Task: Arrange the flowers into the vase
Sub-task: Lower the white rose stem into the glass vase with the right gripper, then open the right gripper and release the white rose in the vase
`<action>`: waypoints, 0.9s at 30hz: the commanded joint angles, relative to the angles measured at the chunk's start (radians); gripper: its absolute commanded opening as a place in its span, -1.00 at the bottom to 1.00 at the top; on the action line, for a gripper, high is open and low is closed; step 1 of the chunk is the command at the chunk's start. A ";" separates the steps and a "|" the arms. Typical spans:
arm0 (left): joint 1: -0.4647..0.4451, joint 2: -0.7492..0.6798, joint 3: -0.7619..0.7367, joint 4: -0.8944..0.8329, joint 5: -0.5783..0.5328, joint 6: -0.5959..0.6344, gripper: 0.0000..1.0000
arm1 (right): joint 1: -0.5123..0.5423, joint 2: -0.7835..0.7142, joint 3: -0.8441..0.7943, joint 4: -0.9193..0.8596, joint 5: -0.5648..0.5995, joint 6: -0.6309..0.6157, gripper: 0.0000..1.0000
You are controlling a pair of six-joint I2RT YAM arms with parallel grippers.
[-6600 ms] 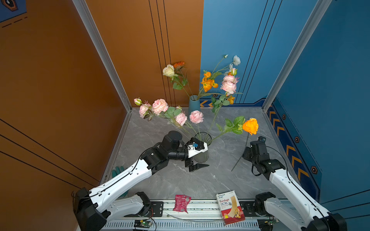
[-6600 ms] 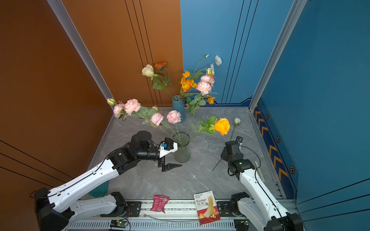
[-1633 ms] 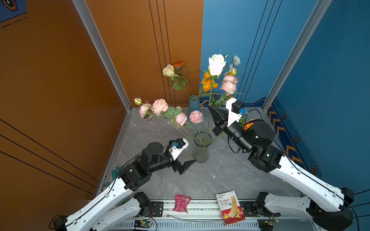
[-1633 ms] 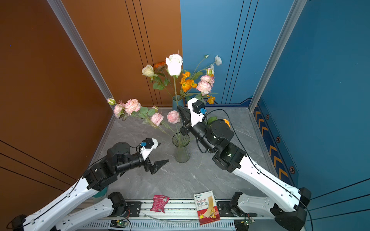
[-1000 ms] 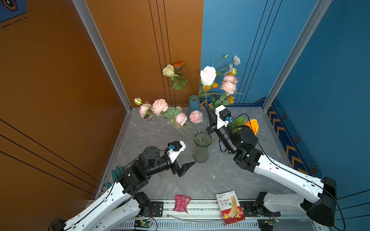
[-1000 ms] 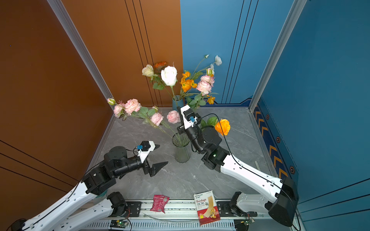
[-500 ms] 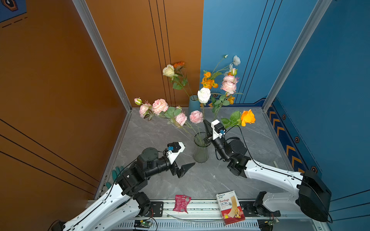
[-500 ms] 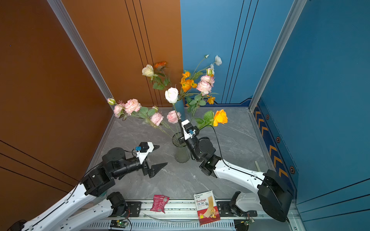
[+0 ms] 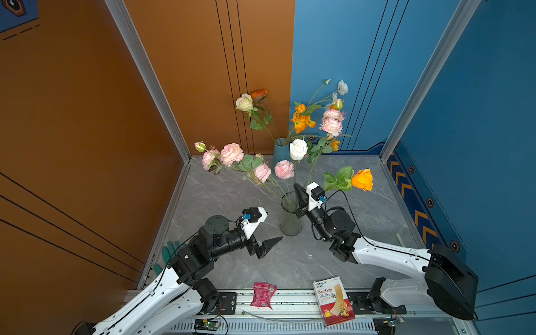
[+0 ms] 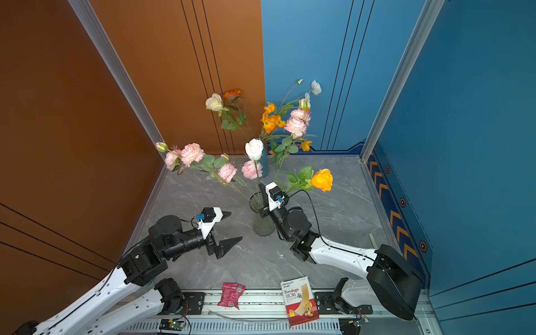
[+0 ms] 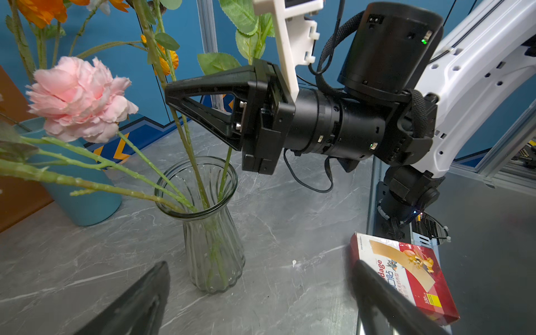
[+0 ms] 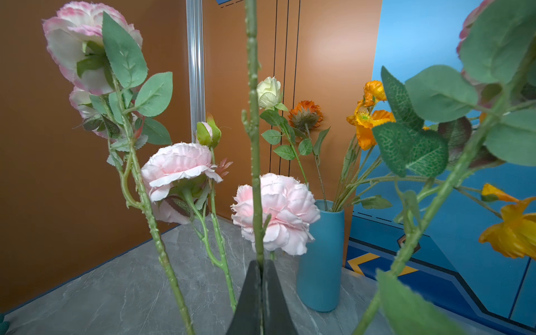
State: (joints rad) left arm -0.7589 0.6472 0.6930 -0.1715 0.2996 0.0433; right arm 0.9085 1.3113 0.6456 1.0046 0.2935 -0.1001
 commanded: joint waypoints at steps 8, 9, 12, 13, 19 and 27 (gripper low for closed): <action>0.013 0.002 -0.047 0.084 0.030 -0.020 0.96 | 0.045 -0.053 -0.043 -0.107 0.015 0.080 -0.86; 0.013 0.005 -0.049 0.086 0.030 -0.020 0.96 | 0.052 -0.063 -0.048 -0.122 0.026 0.080 -0.82; 0.015 0.014 -0.048 0.094 0.033 -0.019 0.96 | 0.059 -0.089 -0.067 -0.145 0.040 0.081 -0.71; 0.015 0.017 -0.048 0.096 0.036 -0.019 0.96 | 0.060 -0.097 -0.073 -0.150 0.041 0.084 -0.64; 0.016 0.030 -0.055 0.111 0.039 -0.023 0.96 | 0.072 -0.147 -0.084 -0.221 0.066 0.091 -0.40; 0.017 0.033 -0.078 0.080 0.020 -0.010 0.96 | 0.103 -0.281 -0.073 -0.492 0.069 0.108 0.69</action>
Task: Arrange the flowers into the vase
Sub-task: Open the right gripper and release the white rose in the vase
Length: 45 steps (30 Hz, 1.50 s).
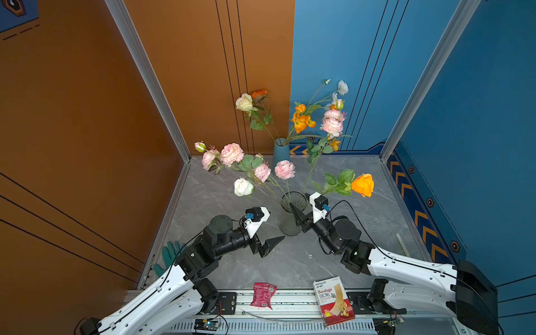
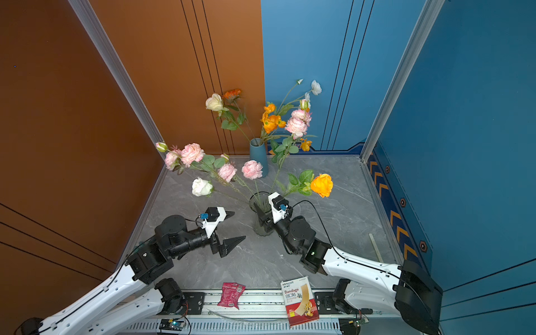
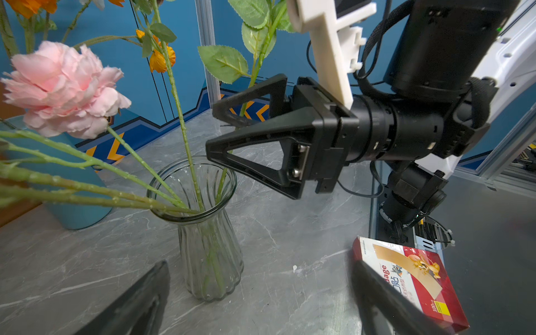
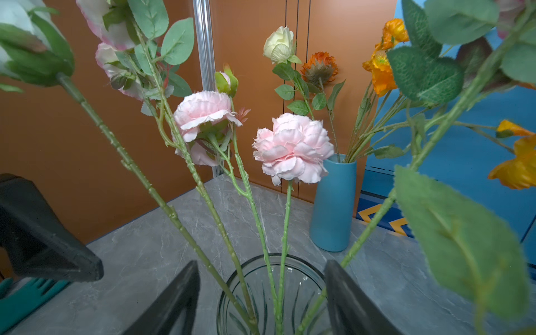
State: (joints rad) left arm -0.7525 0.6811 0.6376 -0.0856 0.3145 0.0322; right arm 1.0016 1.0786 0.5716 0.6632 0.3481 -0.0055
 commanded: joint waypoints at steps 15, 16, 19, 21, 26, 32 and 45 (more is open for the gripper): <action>0.012 0.077 -0.042 0.047 0.005 -0.009 0.96 | 0.012 0.012 -0.019 -0.349 -0.008 0.122 1.00; 0.012 0.078 -0.039 0.046 0.006 -0.008 0.96 | 0.002 0.035 -0.019 -0.318 -0.020 0.130 1.00; 0.012 0.074 -0.024 0.023 0.001 -0.004 0.96 | -0.034 0.106 -0.004 -0.255 -0.042 0.153 1.00; 0.011 0.066 -0.018 0.006 -0.004 -0.002 0.96 | -0.054 0.147 0.000 -0.213 -0.034 0.154 1.00; 0.010 0.045 -0.013 -0.019 -0.013 -0.002 0.96 | -0.101 0.214 -0.035 -0.046 -0.063 0.138 1.00; 0.010 0.064 0.010 -0.037 -0.014 0.005 0.96 | -0.131 0.287 -0.044 0.093 -0.147 0.116 1.00; 0.010 0.089 0.027 -0.017 -0.020 0.006 0.96 | -0.129 0.383 0.011 0.158 -0.162 0.078 0.81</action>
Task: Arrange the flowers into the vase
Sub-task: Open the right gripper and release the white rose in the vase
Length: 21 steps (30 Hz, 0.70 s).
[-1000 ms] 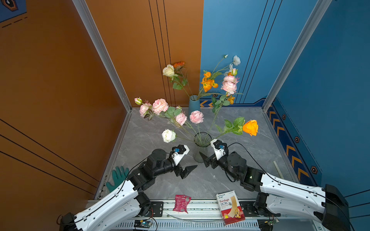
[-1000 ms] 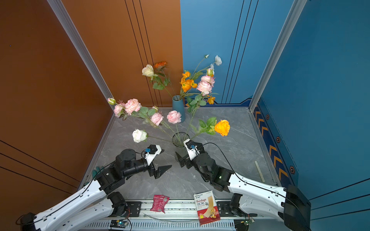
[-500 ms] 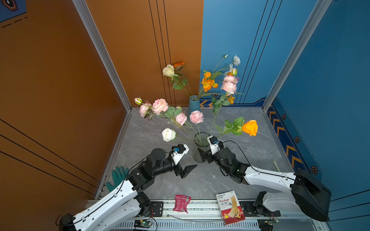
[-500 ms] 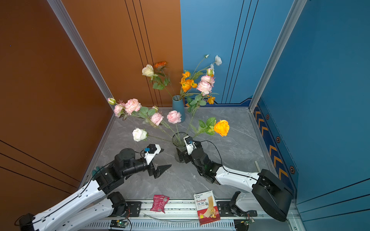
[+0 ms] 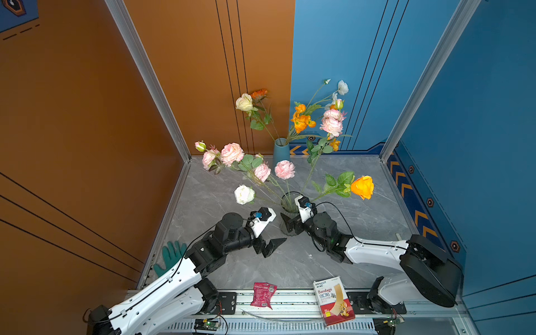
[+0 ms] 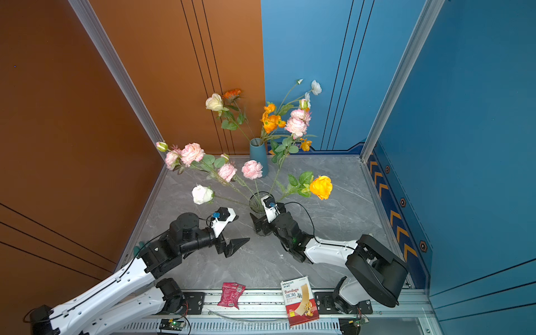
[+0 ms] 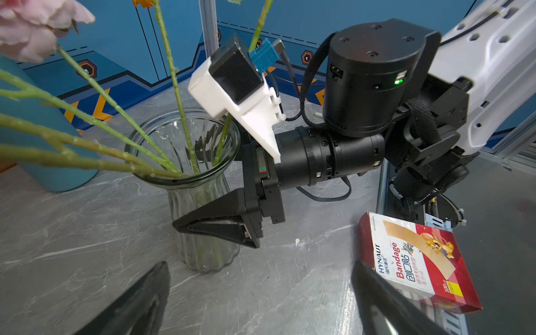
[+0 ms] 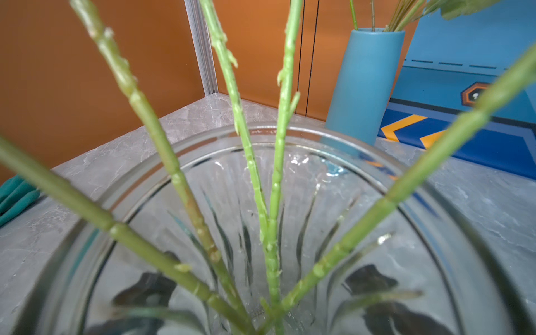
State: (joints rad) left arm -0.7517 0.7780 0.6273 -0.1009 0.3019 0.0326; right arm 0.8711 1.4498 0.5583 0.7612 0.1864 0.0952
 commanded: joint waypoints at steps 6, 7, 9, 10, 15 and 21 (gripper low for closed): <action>0.009 -0.016 0.031 -0.008 -0.013 0.006 0.96 | -0.003 0.032 0.026 0.103 -0.021 -0.043 0.26; 0.008 -0.017 0.029 -0.009 -0.014 0.004 0.96 | -0.002 0.034 0.026 0.107 -0.025 -0.044 0.18; 0.008 -0.017 0.029 -0.011 -0.014 0.003 0.96 | -0.002 0.032 0.026 0.118 -0.028 -0.049 0.05; 0.008 -0.017 0.030 -0.010 -0.013 0.003 0.96 | -0.002 0.029 0.027 0.123 -0.028 -0.052 0.02; 0.008 -0.017 0.032 -0.010 -0.012 0.002 0.96 | -0.003 -0.010 0.021 0.127 -0.007 -0.074 -0.17; 0.006 -0.016 0.032 -0.007 0.000 0.002 0.96 | -0.032 -0.107 -0.018 0.140 0.012 -0.073 -0.25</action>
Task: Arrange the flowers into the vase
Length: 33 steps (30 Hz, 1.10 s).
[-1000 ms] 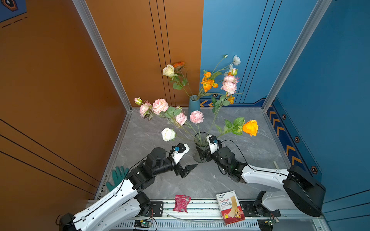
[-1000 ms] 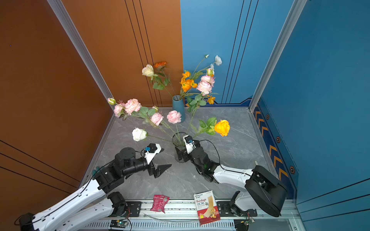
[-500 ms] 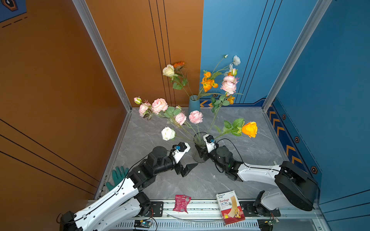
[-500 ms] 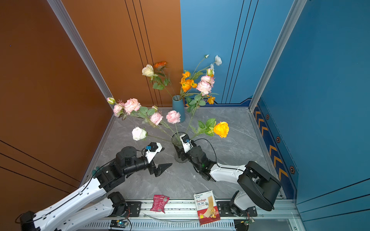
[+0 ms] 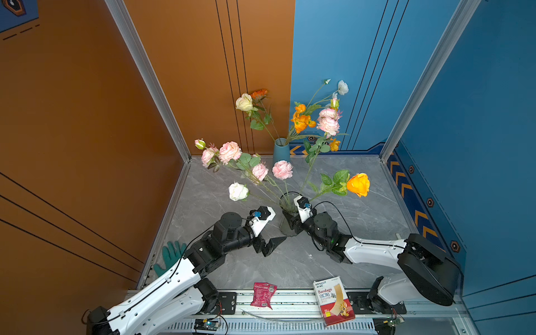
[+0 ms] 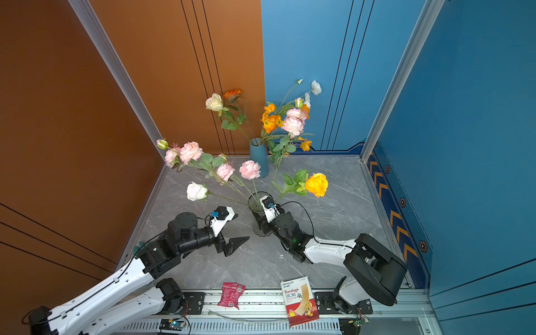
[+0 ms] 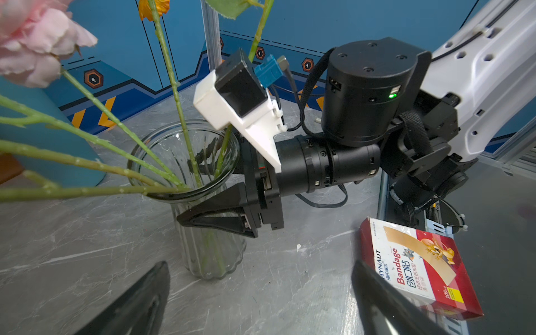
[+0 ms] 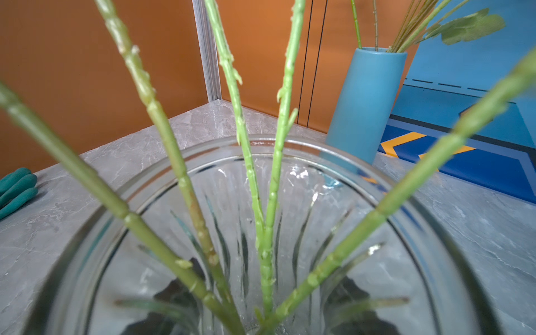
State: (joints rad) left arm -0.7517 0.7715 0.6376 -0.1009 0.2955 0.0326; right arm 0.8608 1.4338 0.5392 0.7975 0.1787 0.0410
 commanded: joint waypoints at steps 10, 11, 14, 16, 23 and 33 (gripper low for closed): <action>0.005 0.040 0.033 0.024 0.024 0.000 0.96 | -0.071 -0.349 -0.038 -0.019 0.031 -0.041 -0.38; 0.005 0.046 0.035 0.026 0.027 -0.001 0.96 | -0.077 -0.380 -0.040 -0.035 0.036 -0.045 -0.39; 0.002 0.057 0.036 0.035 0.028 -0.001 0.96 | -0.101 -0.462 -0.040 -0.090 0.067 -0.052 -0.40; 0.000 0.065 0.037 0.046 0.031 -0.002 0.96 | -0.126 -0.493 -0.018 -0.149 0.120 -0.051 -0.41; -0.004 0.131 0.082 0.065 0.060 0.006 0.96 | -0.290 -0.527 0.054 -0.211 0.188 -0.041 -0.45; -0.014 0.219 0.159 0.059 0.091 0.065 0.96 | -0.521 -0.488 0.171 -0.207 0.085 -0.011 -0.48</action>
State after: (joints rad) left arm -0.7601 0.9695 0.7570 -0.0509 0.3466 0.0620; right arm 0.3798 0.9577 0.6041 0.4110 0.3027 0.0078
